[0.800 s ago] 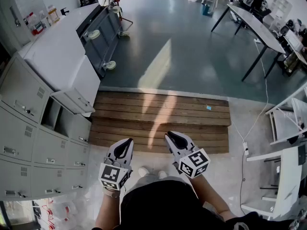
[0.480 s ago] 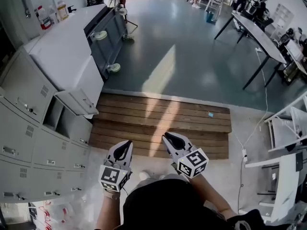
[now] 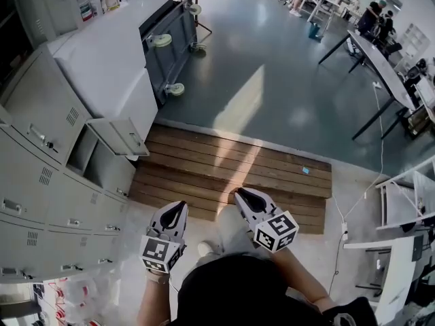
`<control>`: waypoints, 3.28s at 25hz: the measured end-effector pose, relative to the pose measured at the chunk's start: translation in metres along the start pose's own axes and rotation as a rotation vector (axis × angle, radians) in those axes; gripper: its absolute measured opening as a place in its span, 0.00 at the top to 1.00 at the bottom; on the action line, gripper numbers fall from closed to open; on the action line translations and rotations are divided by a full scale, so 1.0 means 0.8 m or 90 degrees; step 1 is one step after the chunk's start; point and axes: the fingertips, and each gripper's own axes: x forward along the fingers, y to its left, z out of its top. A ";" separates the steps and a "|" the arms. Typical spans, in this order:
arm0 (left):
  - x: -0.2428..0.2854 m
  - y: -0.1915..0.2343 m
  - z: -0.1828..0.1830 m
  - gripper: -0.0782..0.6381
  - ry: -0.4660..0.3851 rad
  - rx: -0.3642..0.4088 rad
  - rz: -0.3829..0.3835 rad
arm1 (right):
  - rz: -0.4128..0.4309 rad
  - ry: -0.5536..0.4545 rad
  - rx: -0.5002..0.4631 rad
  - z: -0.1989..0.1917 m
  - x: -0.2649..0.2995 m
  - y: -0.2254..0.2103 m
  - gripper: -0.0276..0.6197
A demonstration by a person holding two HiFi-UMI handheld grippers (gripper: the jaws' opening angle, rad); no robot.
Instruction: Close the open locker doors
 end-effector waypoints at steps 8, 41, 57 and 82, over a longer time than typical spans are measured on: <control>0.047 0.083 0.002 0.86 0.018 -0.017 0.048 | 0.053 0.028 0.007 0.015 0.107 -0.029 0.85; 0.049 0.398 0.231 0.86 -0.028 -0.081 0.669 | 0.776 -0.036 -0.127 0.410 0.538 0.145 0.77; -0.057 0.368 0.238 0.86 -0.050 -0.074 0.762 | 0.791 -0.189 -0.131 0.526 0.537 0.259 0.72; -0.200 0.336 0.195 0.86 -0.063 -0.088 0.822 | 0.805 -0.243 -0.118 0.502 0.478 0.390 0.77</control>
